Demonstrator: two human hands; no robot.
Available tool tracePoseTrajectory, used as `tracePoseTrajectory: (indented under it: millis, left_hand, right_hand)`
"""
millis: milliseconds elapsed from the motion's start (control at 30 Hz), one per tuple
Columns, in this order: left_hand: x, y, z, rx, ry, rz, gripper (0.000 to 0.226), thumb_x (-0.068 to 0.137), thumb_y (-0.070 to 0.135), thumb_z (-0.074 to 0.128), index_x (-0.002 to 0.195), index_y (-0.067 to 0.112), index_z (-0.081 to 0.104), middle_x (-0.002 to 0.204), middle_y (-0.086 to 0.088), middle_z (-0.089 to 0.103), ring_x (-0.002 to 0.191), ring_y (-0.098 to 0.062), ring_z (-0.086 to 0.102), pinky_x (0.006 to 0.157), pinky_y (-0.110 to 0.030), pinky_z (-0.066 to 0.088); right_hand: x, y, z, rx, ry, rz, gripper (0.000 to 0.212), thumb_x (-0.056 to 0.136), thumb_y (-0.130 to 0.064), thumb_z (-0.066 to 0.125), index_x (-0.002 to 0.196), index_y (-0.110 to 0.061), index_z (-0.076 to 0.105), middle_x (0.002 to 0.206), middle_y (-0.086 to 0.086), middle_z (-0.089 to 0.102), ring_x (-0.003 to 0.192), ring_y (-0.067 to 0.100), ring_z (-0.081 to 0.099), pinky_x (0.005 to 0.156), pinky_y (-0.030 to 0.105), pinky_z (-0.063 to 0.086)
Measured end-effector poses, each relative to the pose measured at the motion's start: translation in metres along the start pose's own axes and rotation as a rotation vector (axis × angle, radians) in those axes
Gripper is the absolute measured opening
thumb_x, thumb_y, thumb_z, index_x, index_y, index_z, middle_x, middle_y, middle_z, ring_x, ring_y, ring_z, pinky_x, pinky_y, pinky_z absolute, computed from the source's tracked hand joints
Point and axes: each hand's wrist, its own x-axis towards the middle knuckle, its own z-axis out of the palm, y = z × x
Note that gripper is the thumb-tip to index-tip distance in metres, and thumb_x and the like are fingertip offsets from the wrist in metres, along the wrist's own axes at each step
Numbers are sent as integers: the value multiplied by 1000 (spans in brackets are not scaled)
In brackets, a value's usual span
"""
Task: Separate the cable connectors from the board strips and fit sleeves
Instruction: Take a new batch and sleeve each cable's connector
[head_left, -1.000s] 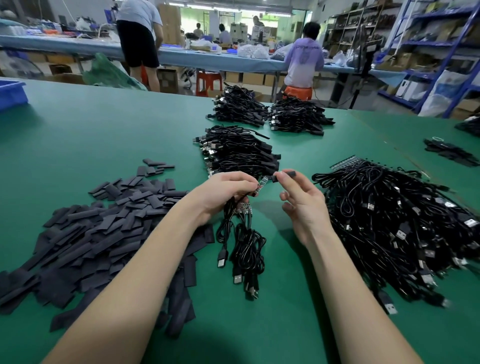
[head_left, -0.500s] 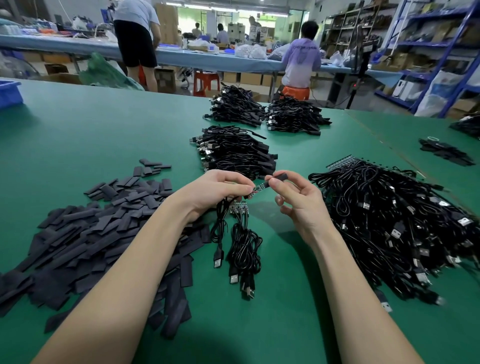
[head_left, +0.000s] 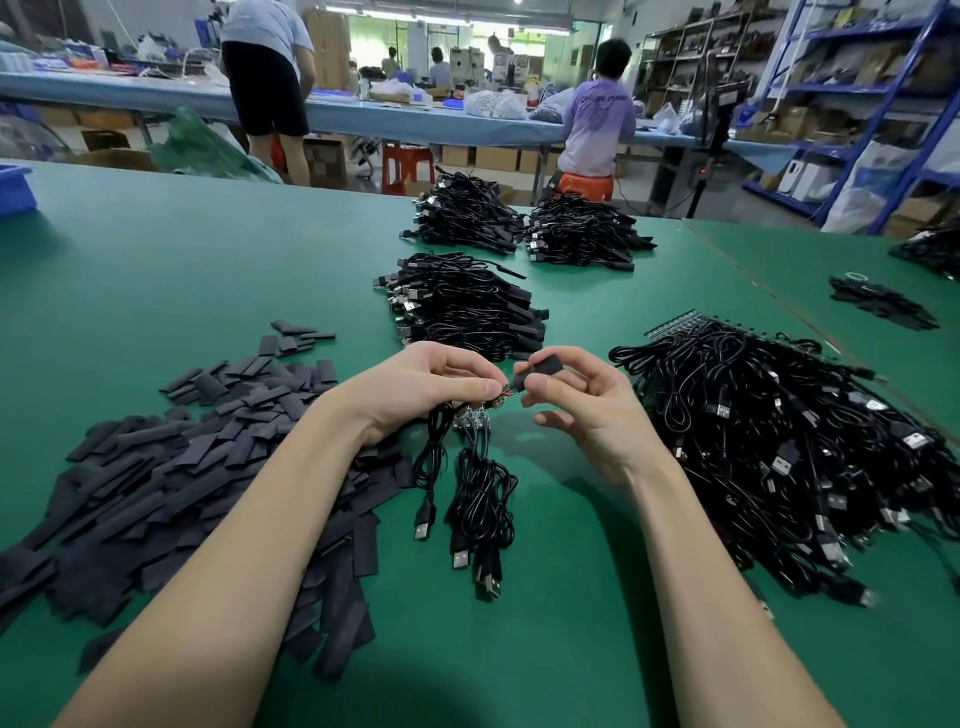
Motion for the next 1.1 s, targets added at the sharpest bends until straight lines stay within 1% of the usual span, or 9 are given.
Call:
tracePoseTrajectory:
  millis: [100,167,233,300,400,500,667,900,1100]
  left_hand:
    - [0,-1,1,-46,4,8,13,85,32,79,95,24,79,91,2,76,82,-4,65,75,-13,45]
    - [1,1,6,-75,76,44,10,90,24,75,97,18,76,87,0,76,73,-3,63,64,-8,44]
    - [4,1,10,-26,166,113,10,90,20,76,96,13,72,84,-4,76,75,-6,65,70,-10,47]
    - [6,3,11,18,185,166,12,87,19,79,93,12,72,83,-4,76,78,-9,67,76,-14,50]
    - [6,4,13,94,177,211,10,84,16,82,91,14,76,85,1,77,83,-7,72,77,-14,51]
    - [8,3,17,164,215,272,8,85,17,81,92,17,78,88,3,78,88,-11,74,83,-24,56]
    - [12,1,20,186,253,354,6,86,18,81,92,20,80,86,6,78,83,-12,74,77,-20,54]
    - [12,-2,20,176,269,381,8,85,19,81,88,26,81,83,7,78,79,-9,73,74,-18,53]
    - [12,0,22,109,265,390,6,86,13,79,91,17,79,86,2,78,82,-11,74,76,-19,53]
  right_hand:
    - [1,2,6,95,12,-2,16,74,-17,82,87,-26,79,102,7,78,85,15,74,72,23,57]
    - [4,3,7,148,83,-13,15,69,-19,85,83,-24,80,96,7,79,84,16,74,73,21,57]
    - [6,4,5,200,172,-3,16,66,-18,87,81,-21,81,90,7,78,81,14,75,73,19,57]
    - [7,5,1,243,236,11,18,67,-15,87,83,-18,80,89,7,78,79,13,75,72,18,57]
    - [8,7,-1,264,261,30,18,69,-11,86,85,-14,79,90,9,77,79,14,74,73,18,58]
    - [9,7,2,281,264,41,18,69,-10,85,86,-12,78,91,11,77,79,15,74,73,18,58]
    - [8,8,7,378,275,47,17,70,-10,82,86,-9,77,92,11,77,81,16,75,74,18,58]
    - [9,11,13,462,288,78,23,72,-8,79,93,-5,73,94,11,78,83,17,76,72,17,59]
    - [8,12,16,417,260,56,20,70,-11,81,89,-8,75,94,12,77,81,18,76,73,19,59]
